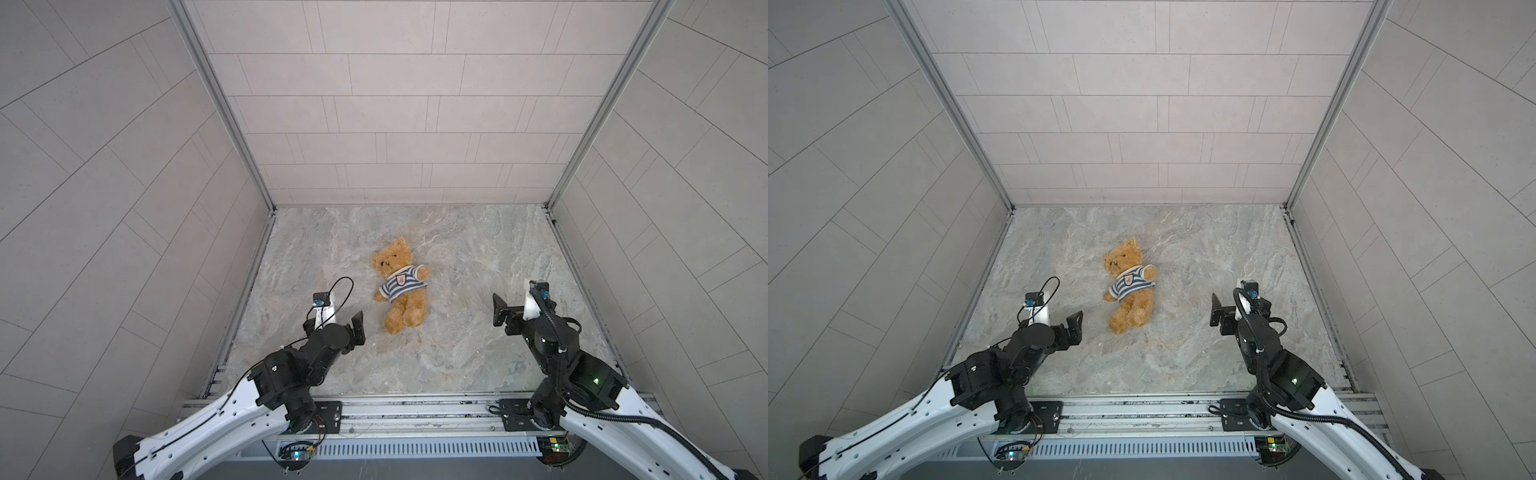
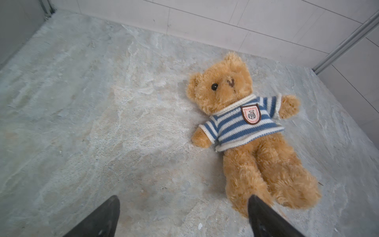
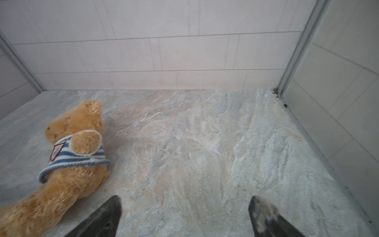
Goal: Dress the teddy bear
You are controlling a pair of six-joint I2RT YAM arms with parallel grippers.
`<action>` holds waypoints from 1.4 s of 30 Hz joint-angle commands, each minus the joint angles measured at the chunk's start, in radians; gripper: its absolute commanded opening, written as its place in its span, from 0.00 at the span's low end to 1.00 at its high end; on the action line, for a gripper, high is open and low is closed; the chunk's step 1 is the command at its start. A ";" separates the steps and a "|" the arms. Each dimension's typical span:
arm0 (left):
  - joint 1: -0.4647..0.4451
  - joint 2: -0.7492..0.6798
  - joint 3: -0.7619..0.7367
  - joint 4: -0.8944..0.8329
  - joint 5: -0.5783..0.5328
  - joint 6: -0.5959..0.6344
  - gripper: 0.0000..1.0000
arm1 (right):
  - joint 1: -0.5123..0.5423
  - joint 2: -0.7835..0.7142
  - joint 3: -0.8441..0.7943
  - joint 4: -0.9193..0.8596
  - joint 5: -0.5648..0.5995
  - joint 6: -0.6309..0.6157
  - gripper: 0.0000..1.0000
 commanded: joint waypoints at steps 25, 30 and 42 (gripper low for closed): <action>0.472 0.174 -0.156 0.518 -0.291 0.476 1.00 | -0.327 -0.129 -0.281 0.219 -0.079 -0.335 0.99; 0.492 0.267 -0.168 0.561 -0.324 0.488 1.00 | -0.392 -0.130 -0.319 0.250 -0.138 -0.328 0.99; 0.503 0.334 -0.298 0.917 -0.258 0.583 1.00 | -0.529 -0.072 -0.383 0.394 -0.227 -0.316 0.99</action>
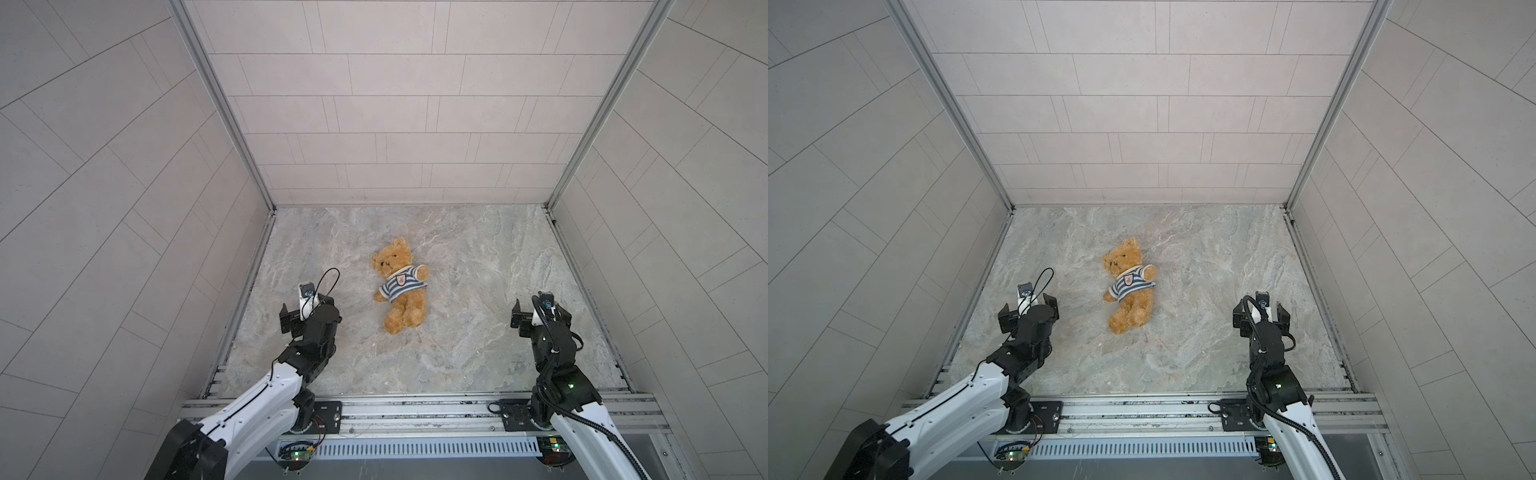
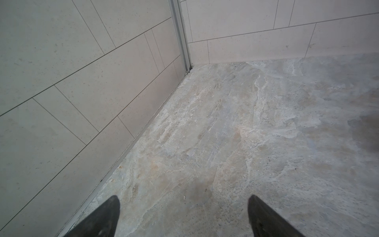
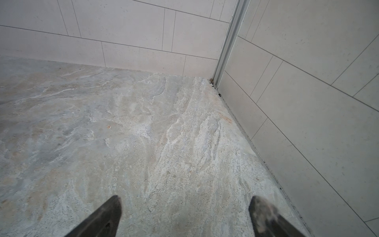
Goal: Dress the teddy bear
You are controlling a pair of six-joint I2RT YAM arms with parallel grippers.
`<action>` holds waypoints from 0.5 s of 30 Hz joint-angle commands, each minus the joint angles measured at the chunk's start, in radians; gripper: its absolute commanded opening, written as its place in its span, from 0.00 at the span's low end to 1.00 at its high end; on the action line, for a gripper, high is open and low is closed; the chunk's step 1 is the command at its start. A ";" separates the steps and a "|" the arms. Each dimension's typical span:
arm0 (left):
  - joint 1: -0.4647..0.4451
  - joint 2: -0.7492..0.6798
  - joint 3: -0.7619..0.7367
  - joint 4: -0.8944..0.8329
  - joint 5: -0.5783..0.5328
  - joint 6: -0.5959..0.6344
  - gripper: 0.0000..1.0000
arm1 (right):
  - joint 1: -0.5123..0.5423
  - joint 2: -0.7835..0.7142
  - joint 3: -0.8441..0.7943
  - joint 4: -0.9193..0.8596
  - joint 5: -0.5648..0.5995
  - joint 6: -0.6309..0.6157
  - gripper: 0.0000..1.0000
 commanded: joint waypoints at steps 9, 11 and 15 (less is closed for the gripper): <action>0.069 0.050 0.016 0.134 0.047 0.036 1.00 | -0.052 0.123 -0.008 0.168 -0.071 -0.001 0.99; 0.096 0.076 0.028 0.142 0.074 0.034 1.00 | -0.055 0.148 -0.033 0.260 -0.050 0.003 0.99; 0.132 0.124 0.053 0.157 0.109 0.043 1.00 | -0.076 0.259 -0.074 0.464 -0.034 0.014 0.99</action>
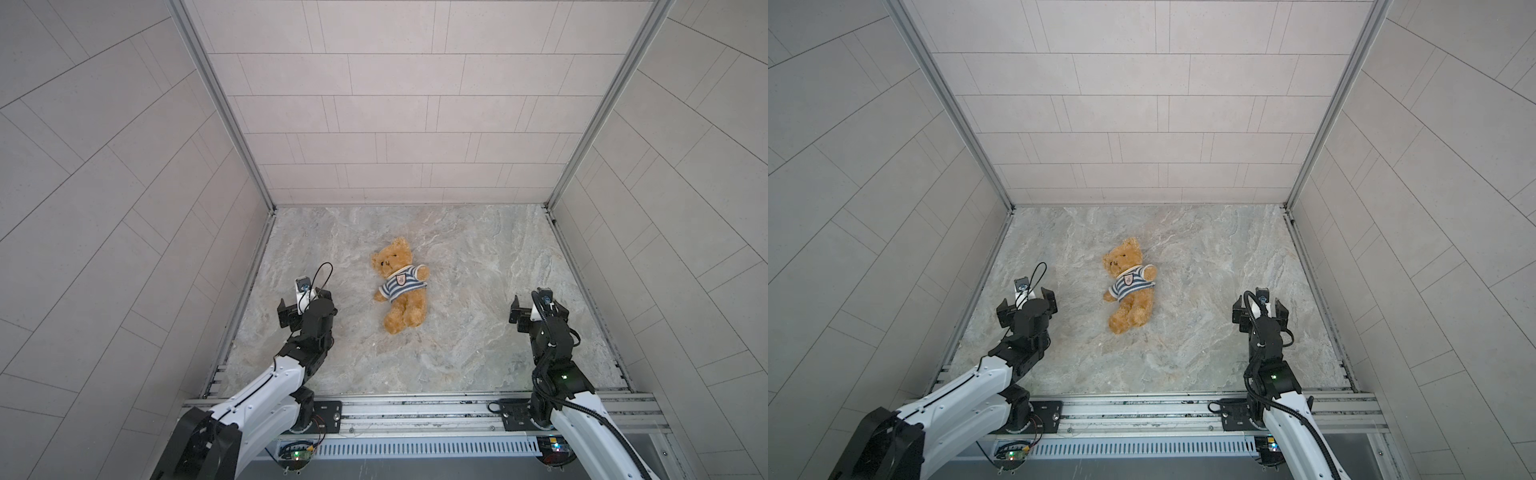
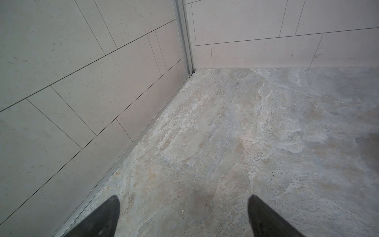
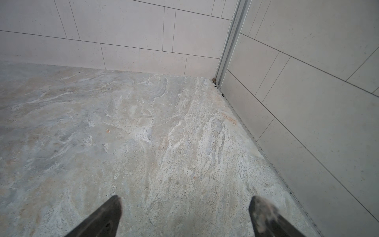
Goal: Dress the teddy bear
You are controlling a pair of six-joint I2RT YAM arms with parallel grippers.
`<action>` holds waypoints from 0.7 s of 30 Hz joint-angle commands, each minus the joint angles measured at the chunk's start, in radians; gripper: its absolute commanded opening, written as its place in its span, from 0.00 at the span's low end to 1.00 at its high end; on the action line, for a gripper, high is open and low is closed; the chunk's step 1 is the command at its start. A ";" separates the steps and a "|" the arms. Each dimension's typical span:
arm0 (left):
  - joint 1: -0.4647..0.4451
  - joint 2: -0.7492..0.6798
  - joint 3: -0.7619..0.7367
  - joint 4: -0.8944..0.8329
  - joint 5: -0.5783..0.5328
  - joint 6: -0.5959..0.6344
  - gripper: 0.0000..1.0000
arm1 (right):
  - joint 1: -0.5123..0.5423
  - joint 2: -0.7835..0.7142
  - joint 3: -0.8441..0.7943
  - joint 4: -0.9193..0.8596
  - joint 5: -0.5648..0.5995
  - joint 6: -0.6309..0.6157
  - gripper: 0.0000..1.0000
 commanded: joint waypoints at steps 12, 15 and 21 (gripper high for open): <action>0.082 0.296 0.057 0.502 0.172 0.174 1.00 | -0.134 0.700 0.122 0.619 -0.140 0.071 0.99; 0.117 0.371 0.091 0.559 0.228 0.179 1.00 | -0.140 0.839 0.164 0.734 -0.151 0.097 0.99; 0.176 0.495 0.099 0.655 0.336 0.137 1.00 | -0.157 1.090 0.164 1.017 -0.171 0.128 0.99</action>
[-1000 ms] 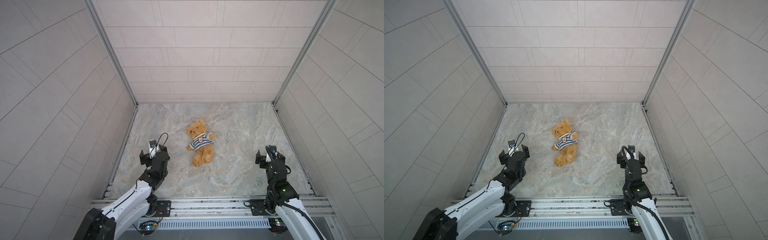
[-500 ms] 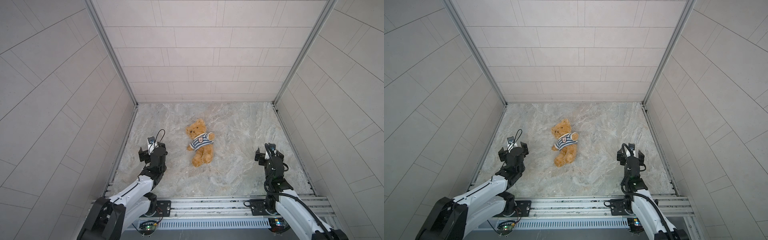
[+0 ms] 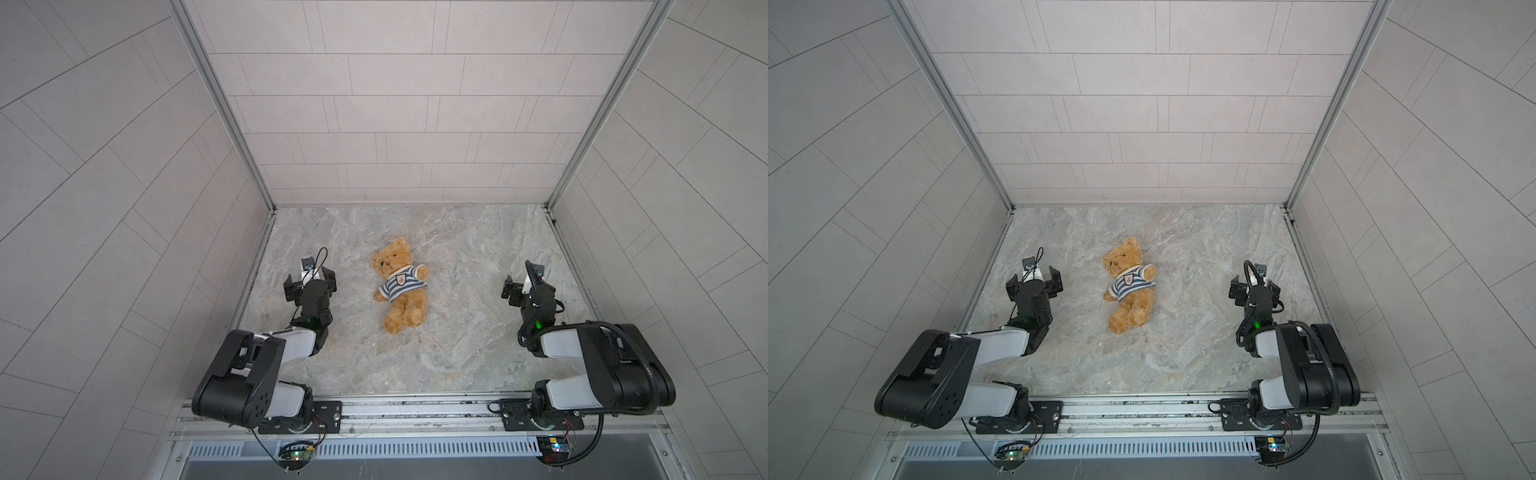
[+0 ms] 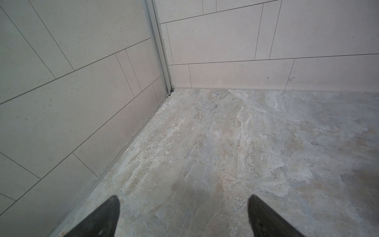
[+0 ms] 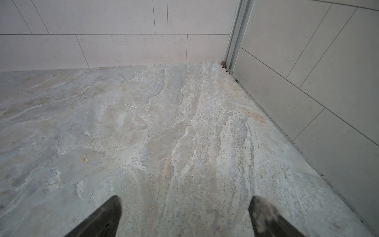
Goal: Dress the teddy bear
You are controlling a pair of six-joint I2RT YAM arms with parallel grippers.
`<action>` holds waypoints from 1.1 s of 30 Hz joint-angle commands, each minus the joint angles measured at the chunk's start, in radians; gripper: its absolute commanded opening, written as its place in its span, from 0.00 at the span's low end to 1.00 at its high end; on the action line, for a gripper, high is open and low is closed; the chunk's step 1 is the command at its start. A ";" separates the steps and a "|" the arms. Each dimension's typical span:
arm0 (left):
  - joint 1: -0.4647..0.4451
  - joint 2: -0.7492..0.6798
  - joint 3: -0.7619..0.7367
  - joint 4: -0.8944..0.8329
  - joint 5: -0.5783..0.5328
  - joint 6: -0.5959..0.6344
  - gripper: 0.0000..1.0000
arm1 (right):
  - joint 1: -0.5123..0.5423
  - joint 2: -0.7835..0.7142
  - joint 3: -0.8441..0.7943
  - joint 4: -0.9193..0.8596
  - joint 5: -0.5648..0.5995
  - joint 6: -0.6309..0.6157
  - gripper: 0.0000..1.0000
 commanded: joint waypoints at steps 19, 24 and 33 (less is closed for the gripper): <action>0.045 0.072 0.046 0.057 0.121 -0.023 1.00 | 0.030 0.125 0.090 0.069 -0.006 -0.036 0.99; 0.046 0.072 0.047 0.057 0.122 -0.023 1.00 | 0.090 0.124 0.149 -0.043 0.097 -0.079 0.99; 0.047 0.072 0.047 0.056 0.124 -0.023 1.00 | 0.092 0.125 0.152 -0.047 0.100 -0.081 0.99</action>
